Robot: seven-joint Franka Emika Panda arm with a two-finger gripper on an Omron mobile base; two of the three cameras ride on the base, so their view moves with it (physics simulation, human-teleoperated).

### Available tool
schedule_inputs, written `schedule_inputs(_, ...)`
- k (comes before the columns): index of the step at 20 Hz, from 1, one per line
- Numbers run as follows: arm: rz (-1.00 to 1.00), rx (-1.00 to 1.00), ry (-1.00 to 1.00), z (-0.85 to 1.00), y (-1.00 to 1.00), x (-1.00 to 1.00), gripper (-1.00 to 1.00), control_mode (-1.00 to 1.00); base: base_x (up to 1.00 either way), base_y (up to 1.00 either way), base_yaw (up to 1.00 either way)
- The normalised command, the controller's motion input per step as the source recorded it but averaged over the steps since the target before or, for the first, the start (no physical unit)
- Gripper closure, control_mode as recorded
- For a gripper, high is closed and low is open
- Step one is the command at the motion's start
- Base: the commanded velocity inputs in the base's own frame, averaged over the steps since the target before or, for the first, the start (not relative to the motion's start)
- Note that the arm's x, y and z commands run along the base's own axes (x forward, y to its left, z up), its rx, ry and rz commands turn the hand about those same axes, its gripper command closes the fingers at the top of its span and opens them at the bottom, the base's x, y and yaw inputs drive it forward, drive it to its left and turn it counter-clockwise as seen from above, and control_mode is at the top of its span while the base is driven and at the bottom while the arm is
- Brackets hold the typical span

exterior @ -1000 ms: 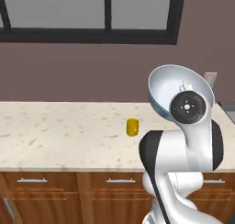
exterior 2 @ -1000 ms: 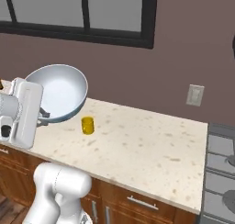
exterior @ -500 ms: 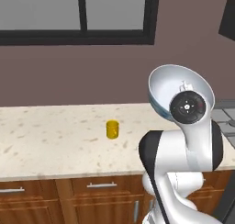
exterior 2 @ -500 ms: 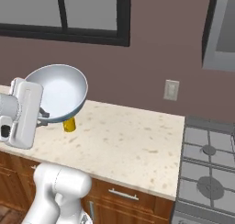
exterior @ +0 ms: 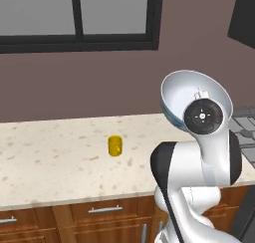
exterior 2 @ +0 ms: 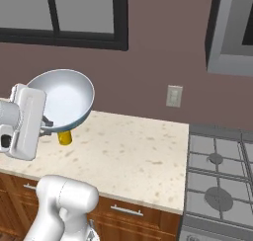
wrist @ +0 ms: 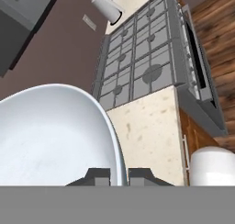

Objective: Clear the mugs and bowl far away from the sink.

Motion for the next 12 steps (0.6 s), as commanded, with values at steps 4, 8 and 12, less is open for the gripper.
schedule_inputs(4, -0.16, 0.0, 0.23, -0.15, -0.15, 0.53, 1.0, -1.0, 0.0, 0.0, 0.0)
schedule_inputs(8, -0.01, 0.0, 0.24, -0.15, -0.23, 0.61, 1.0, -1.0, 0.0, 0.0, 0.0)
schedule_inputs(12, 0.0, 0.0, 0.09, -0.07, -0.12, 0.55, 1.0, -1.0, 0.0, 0.0, 0.0)
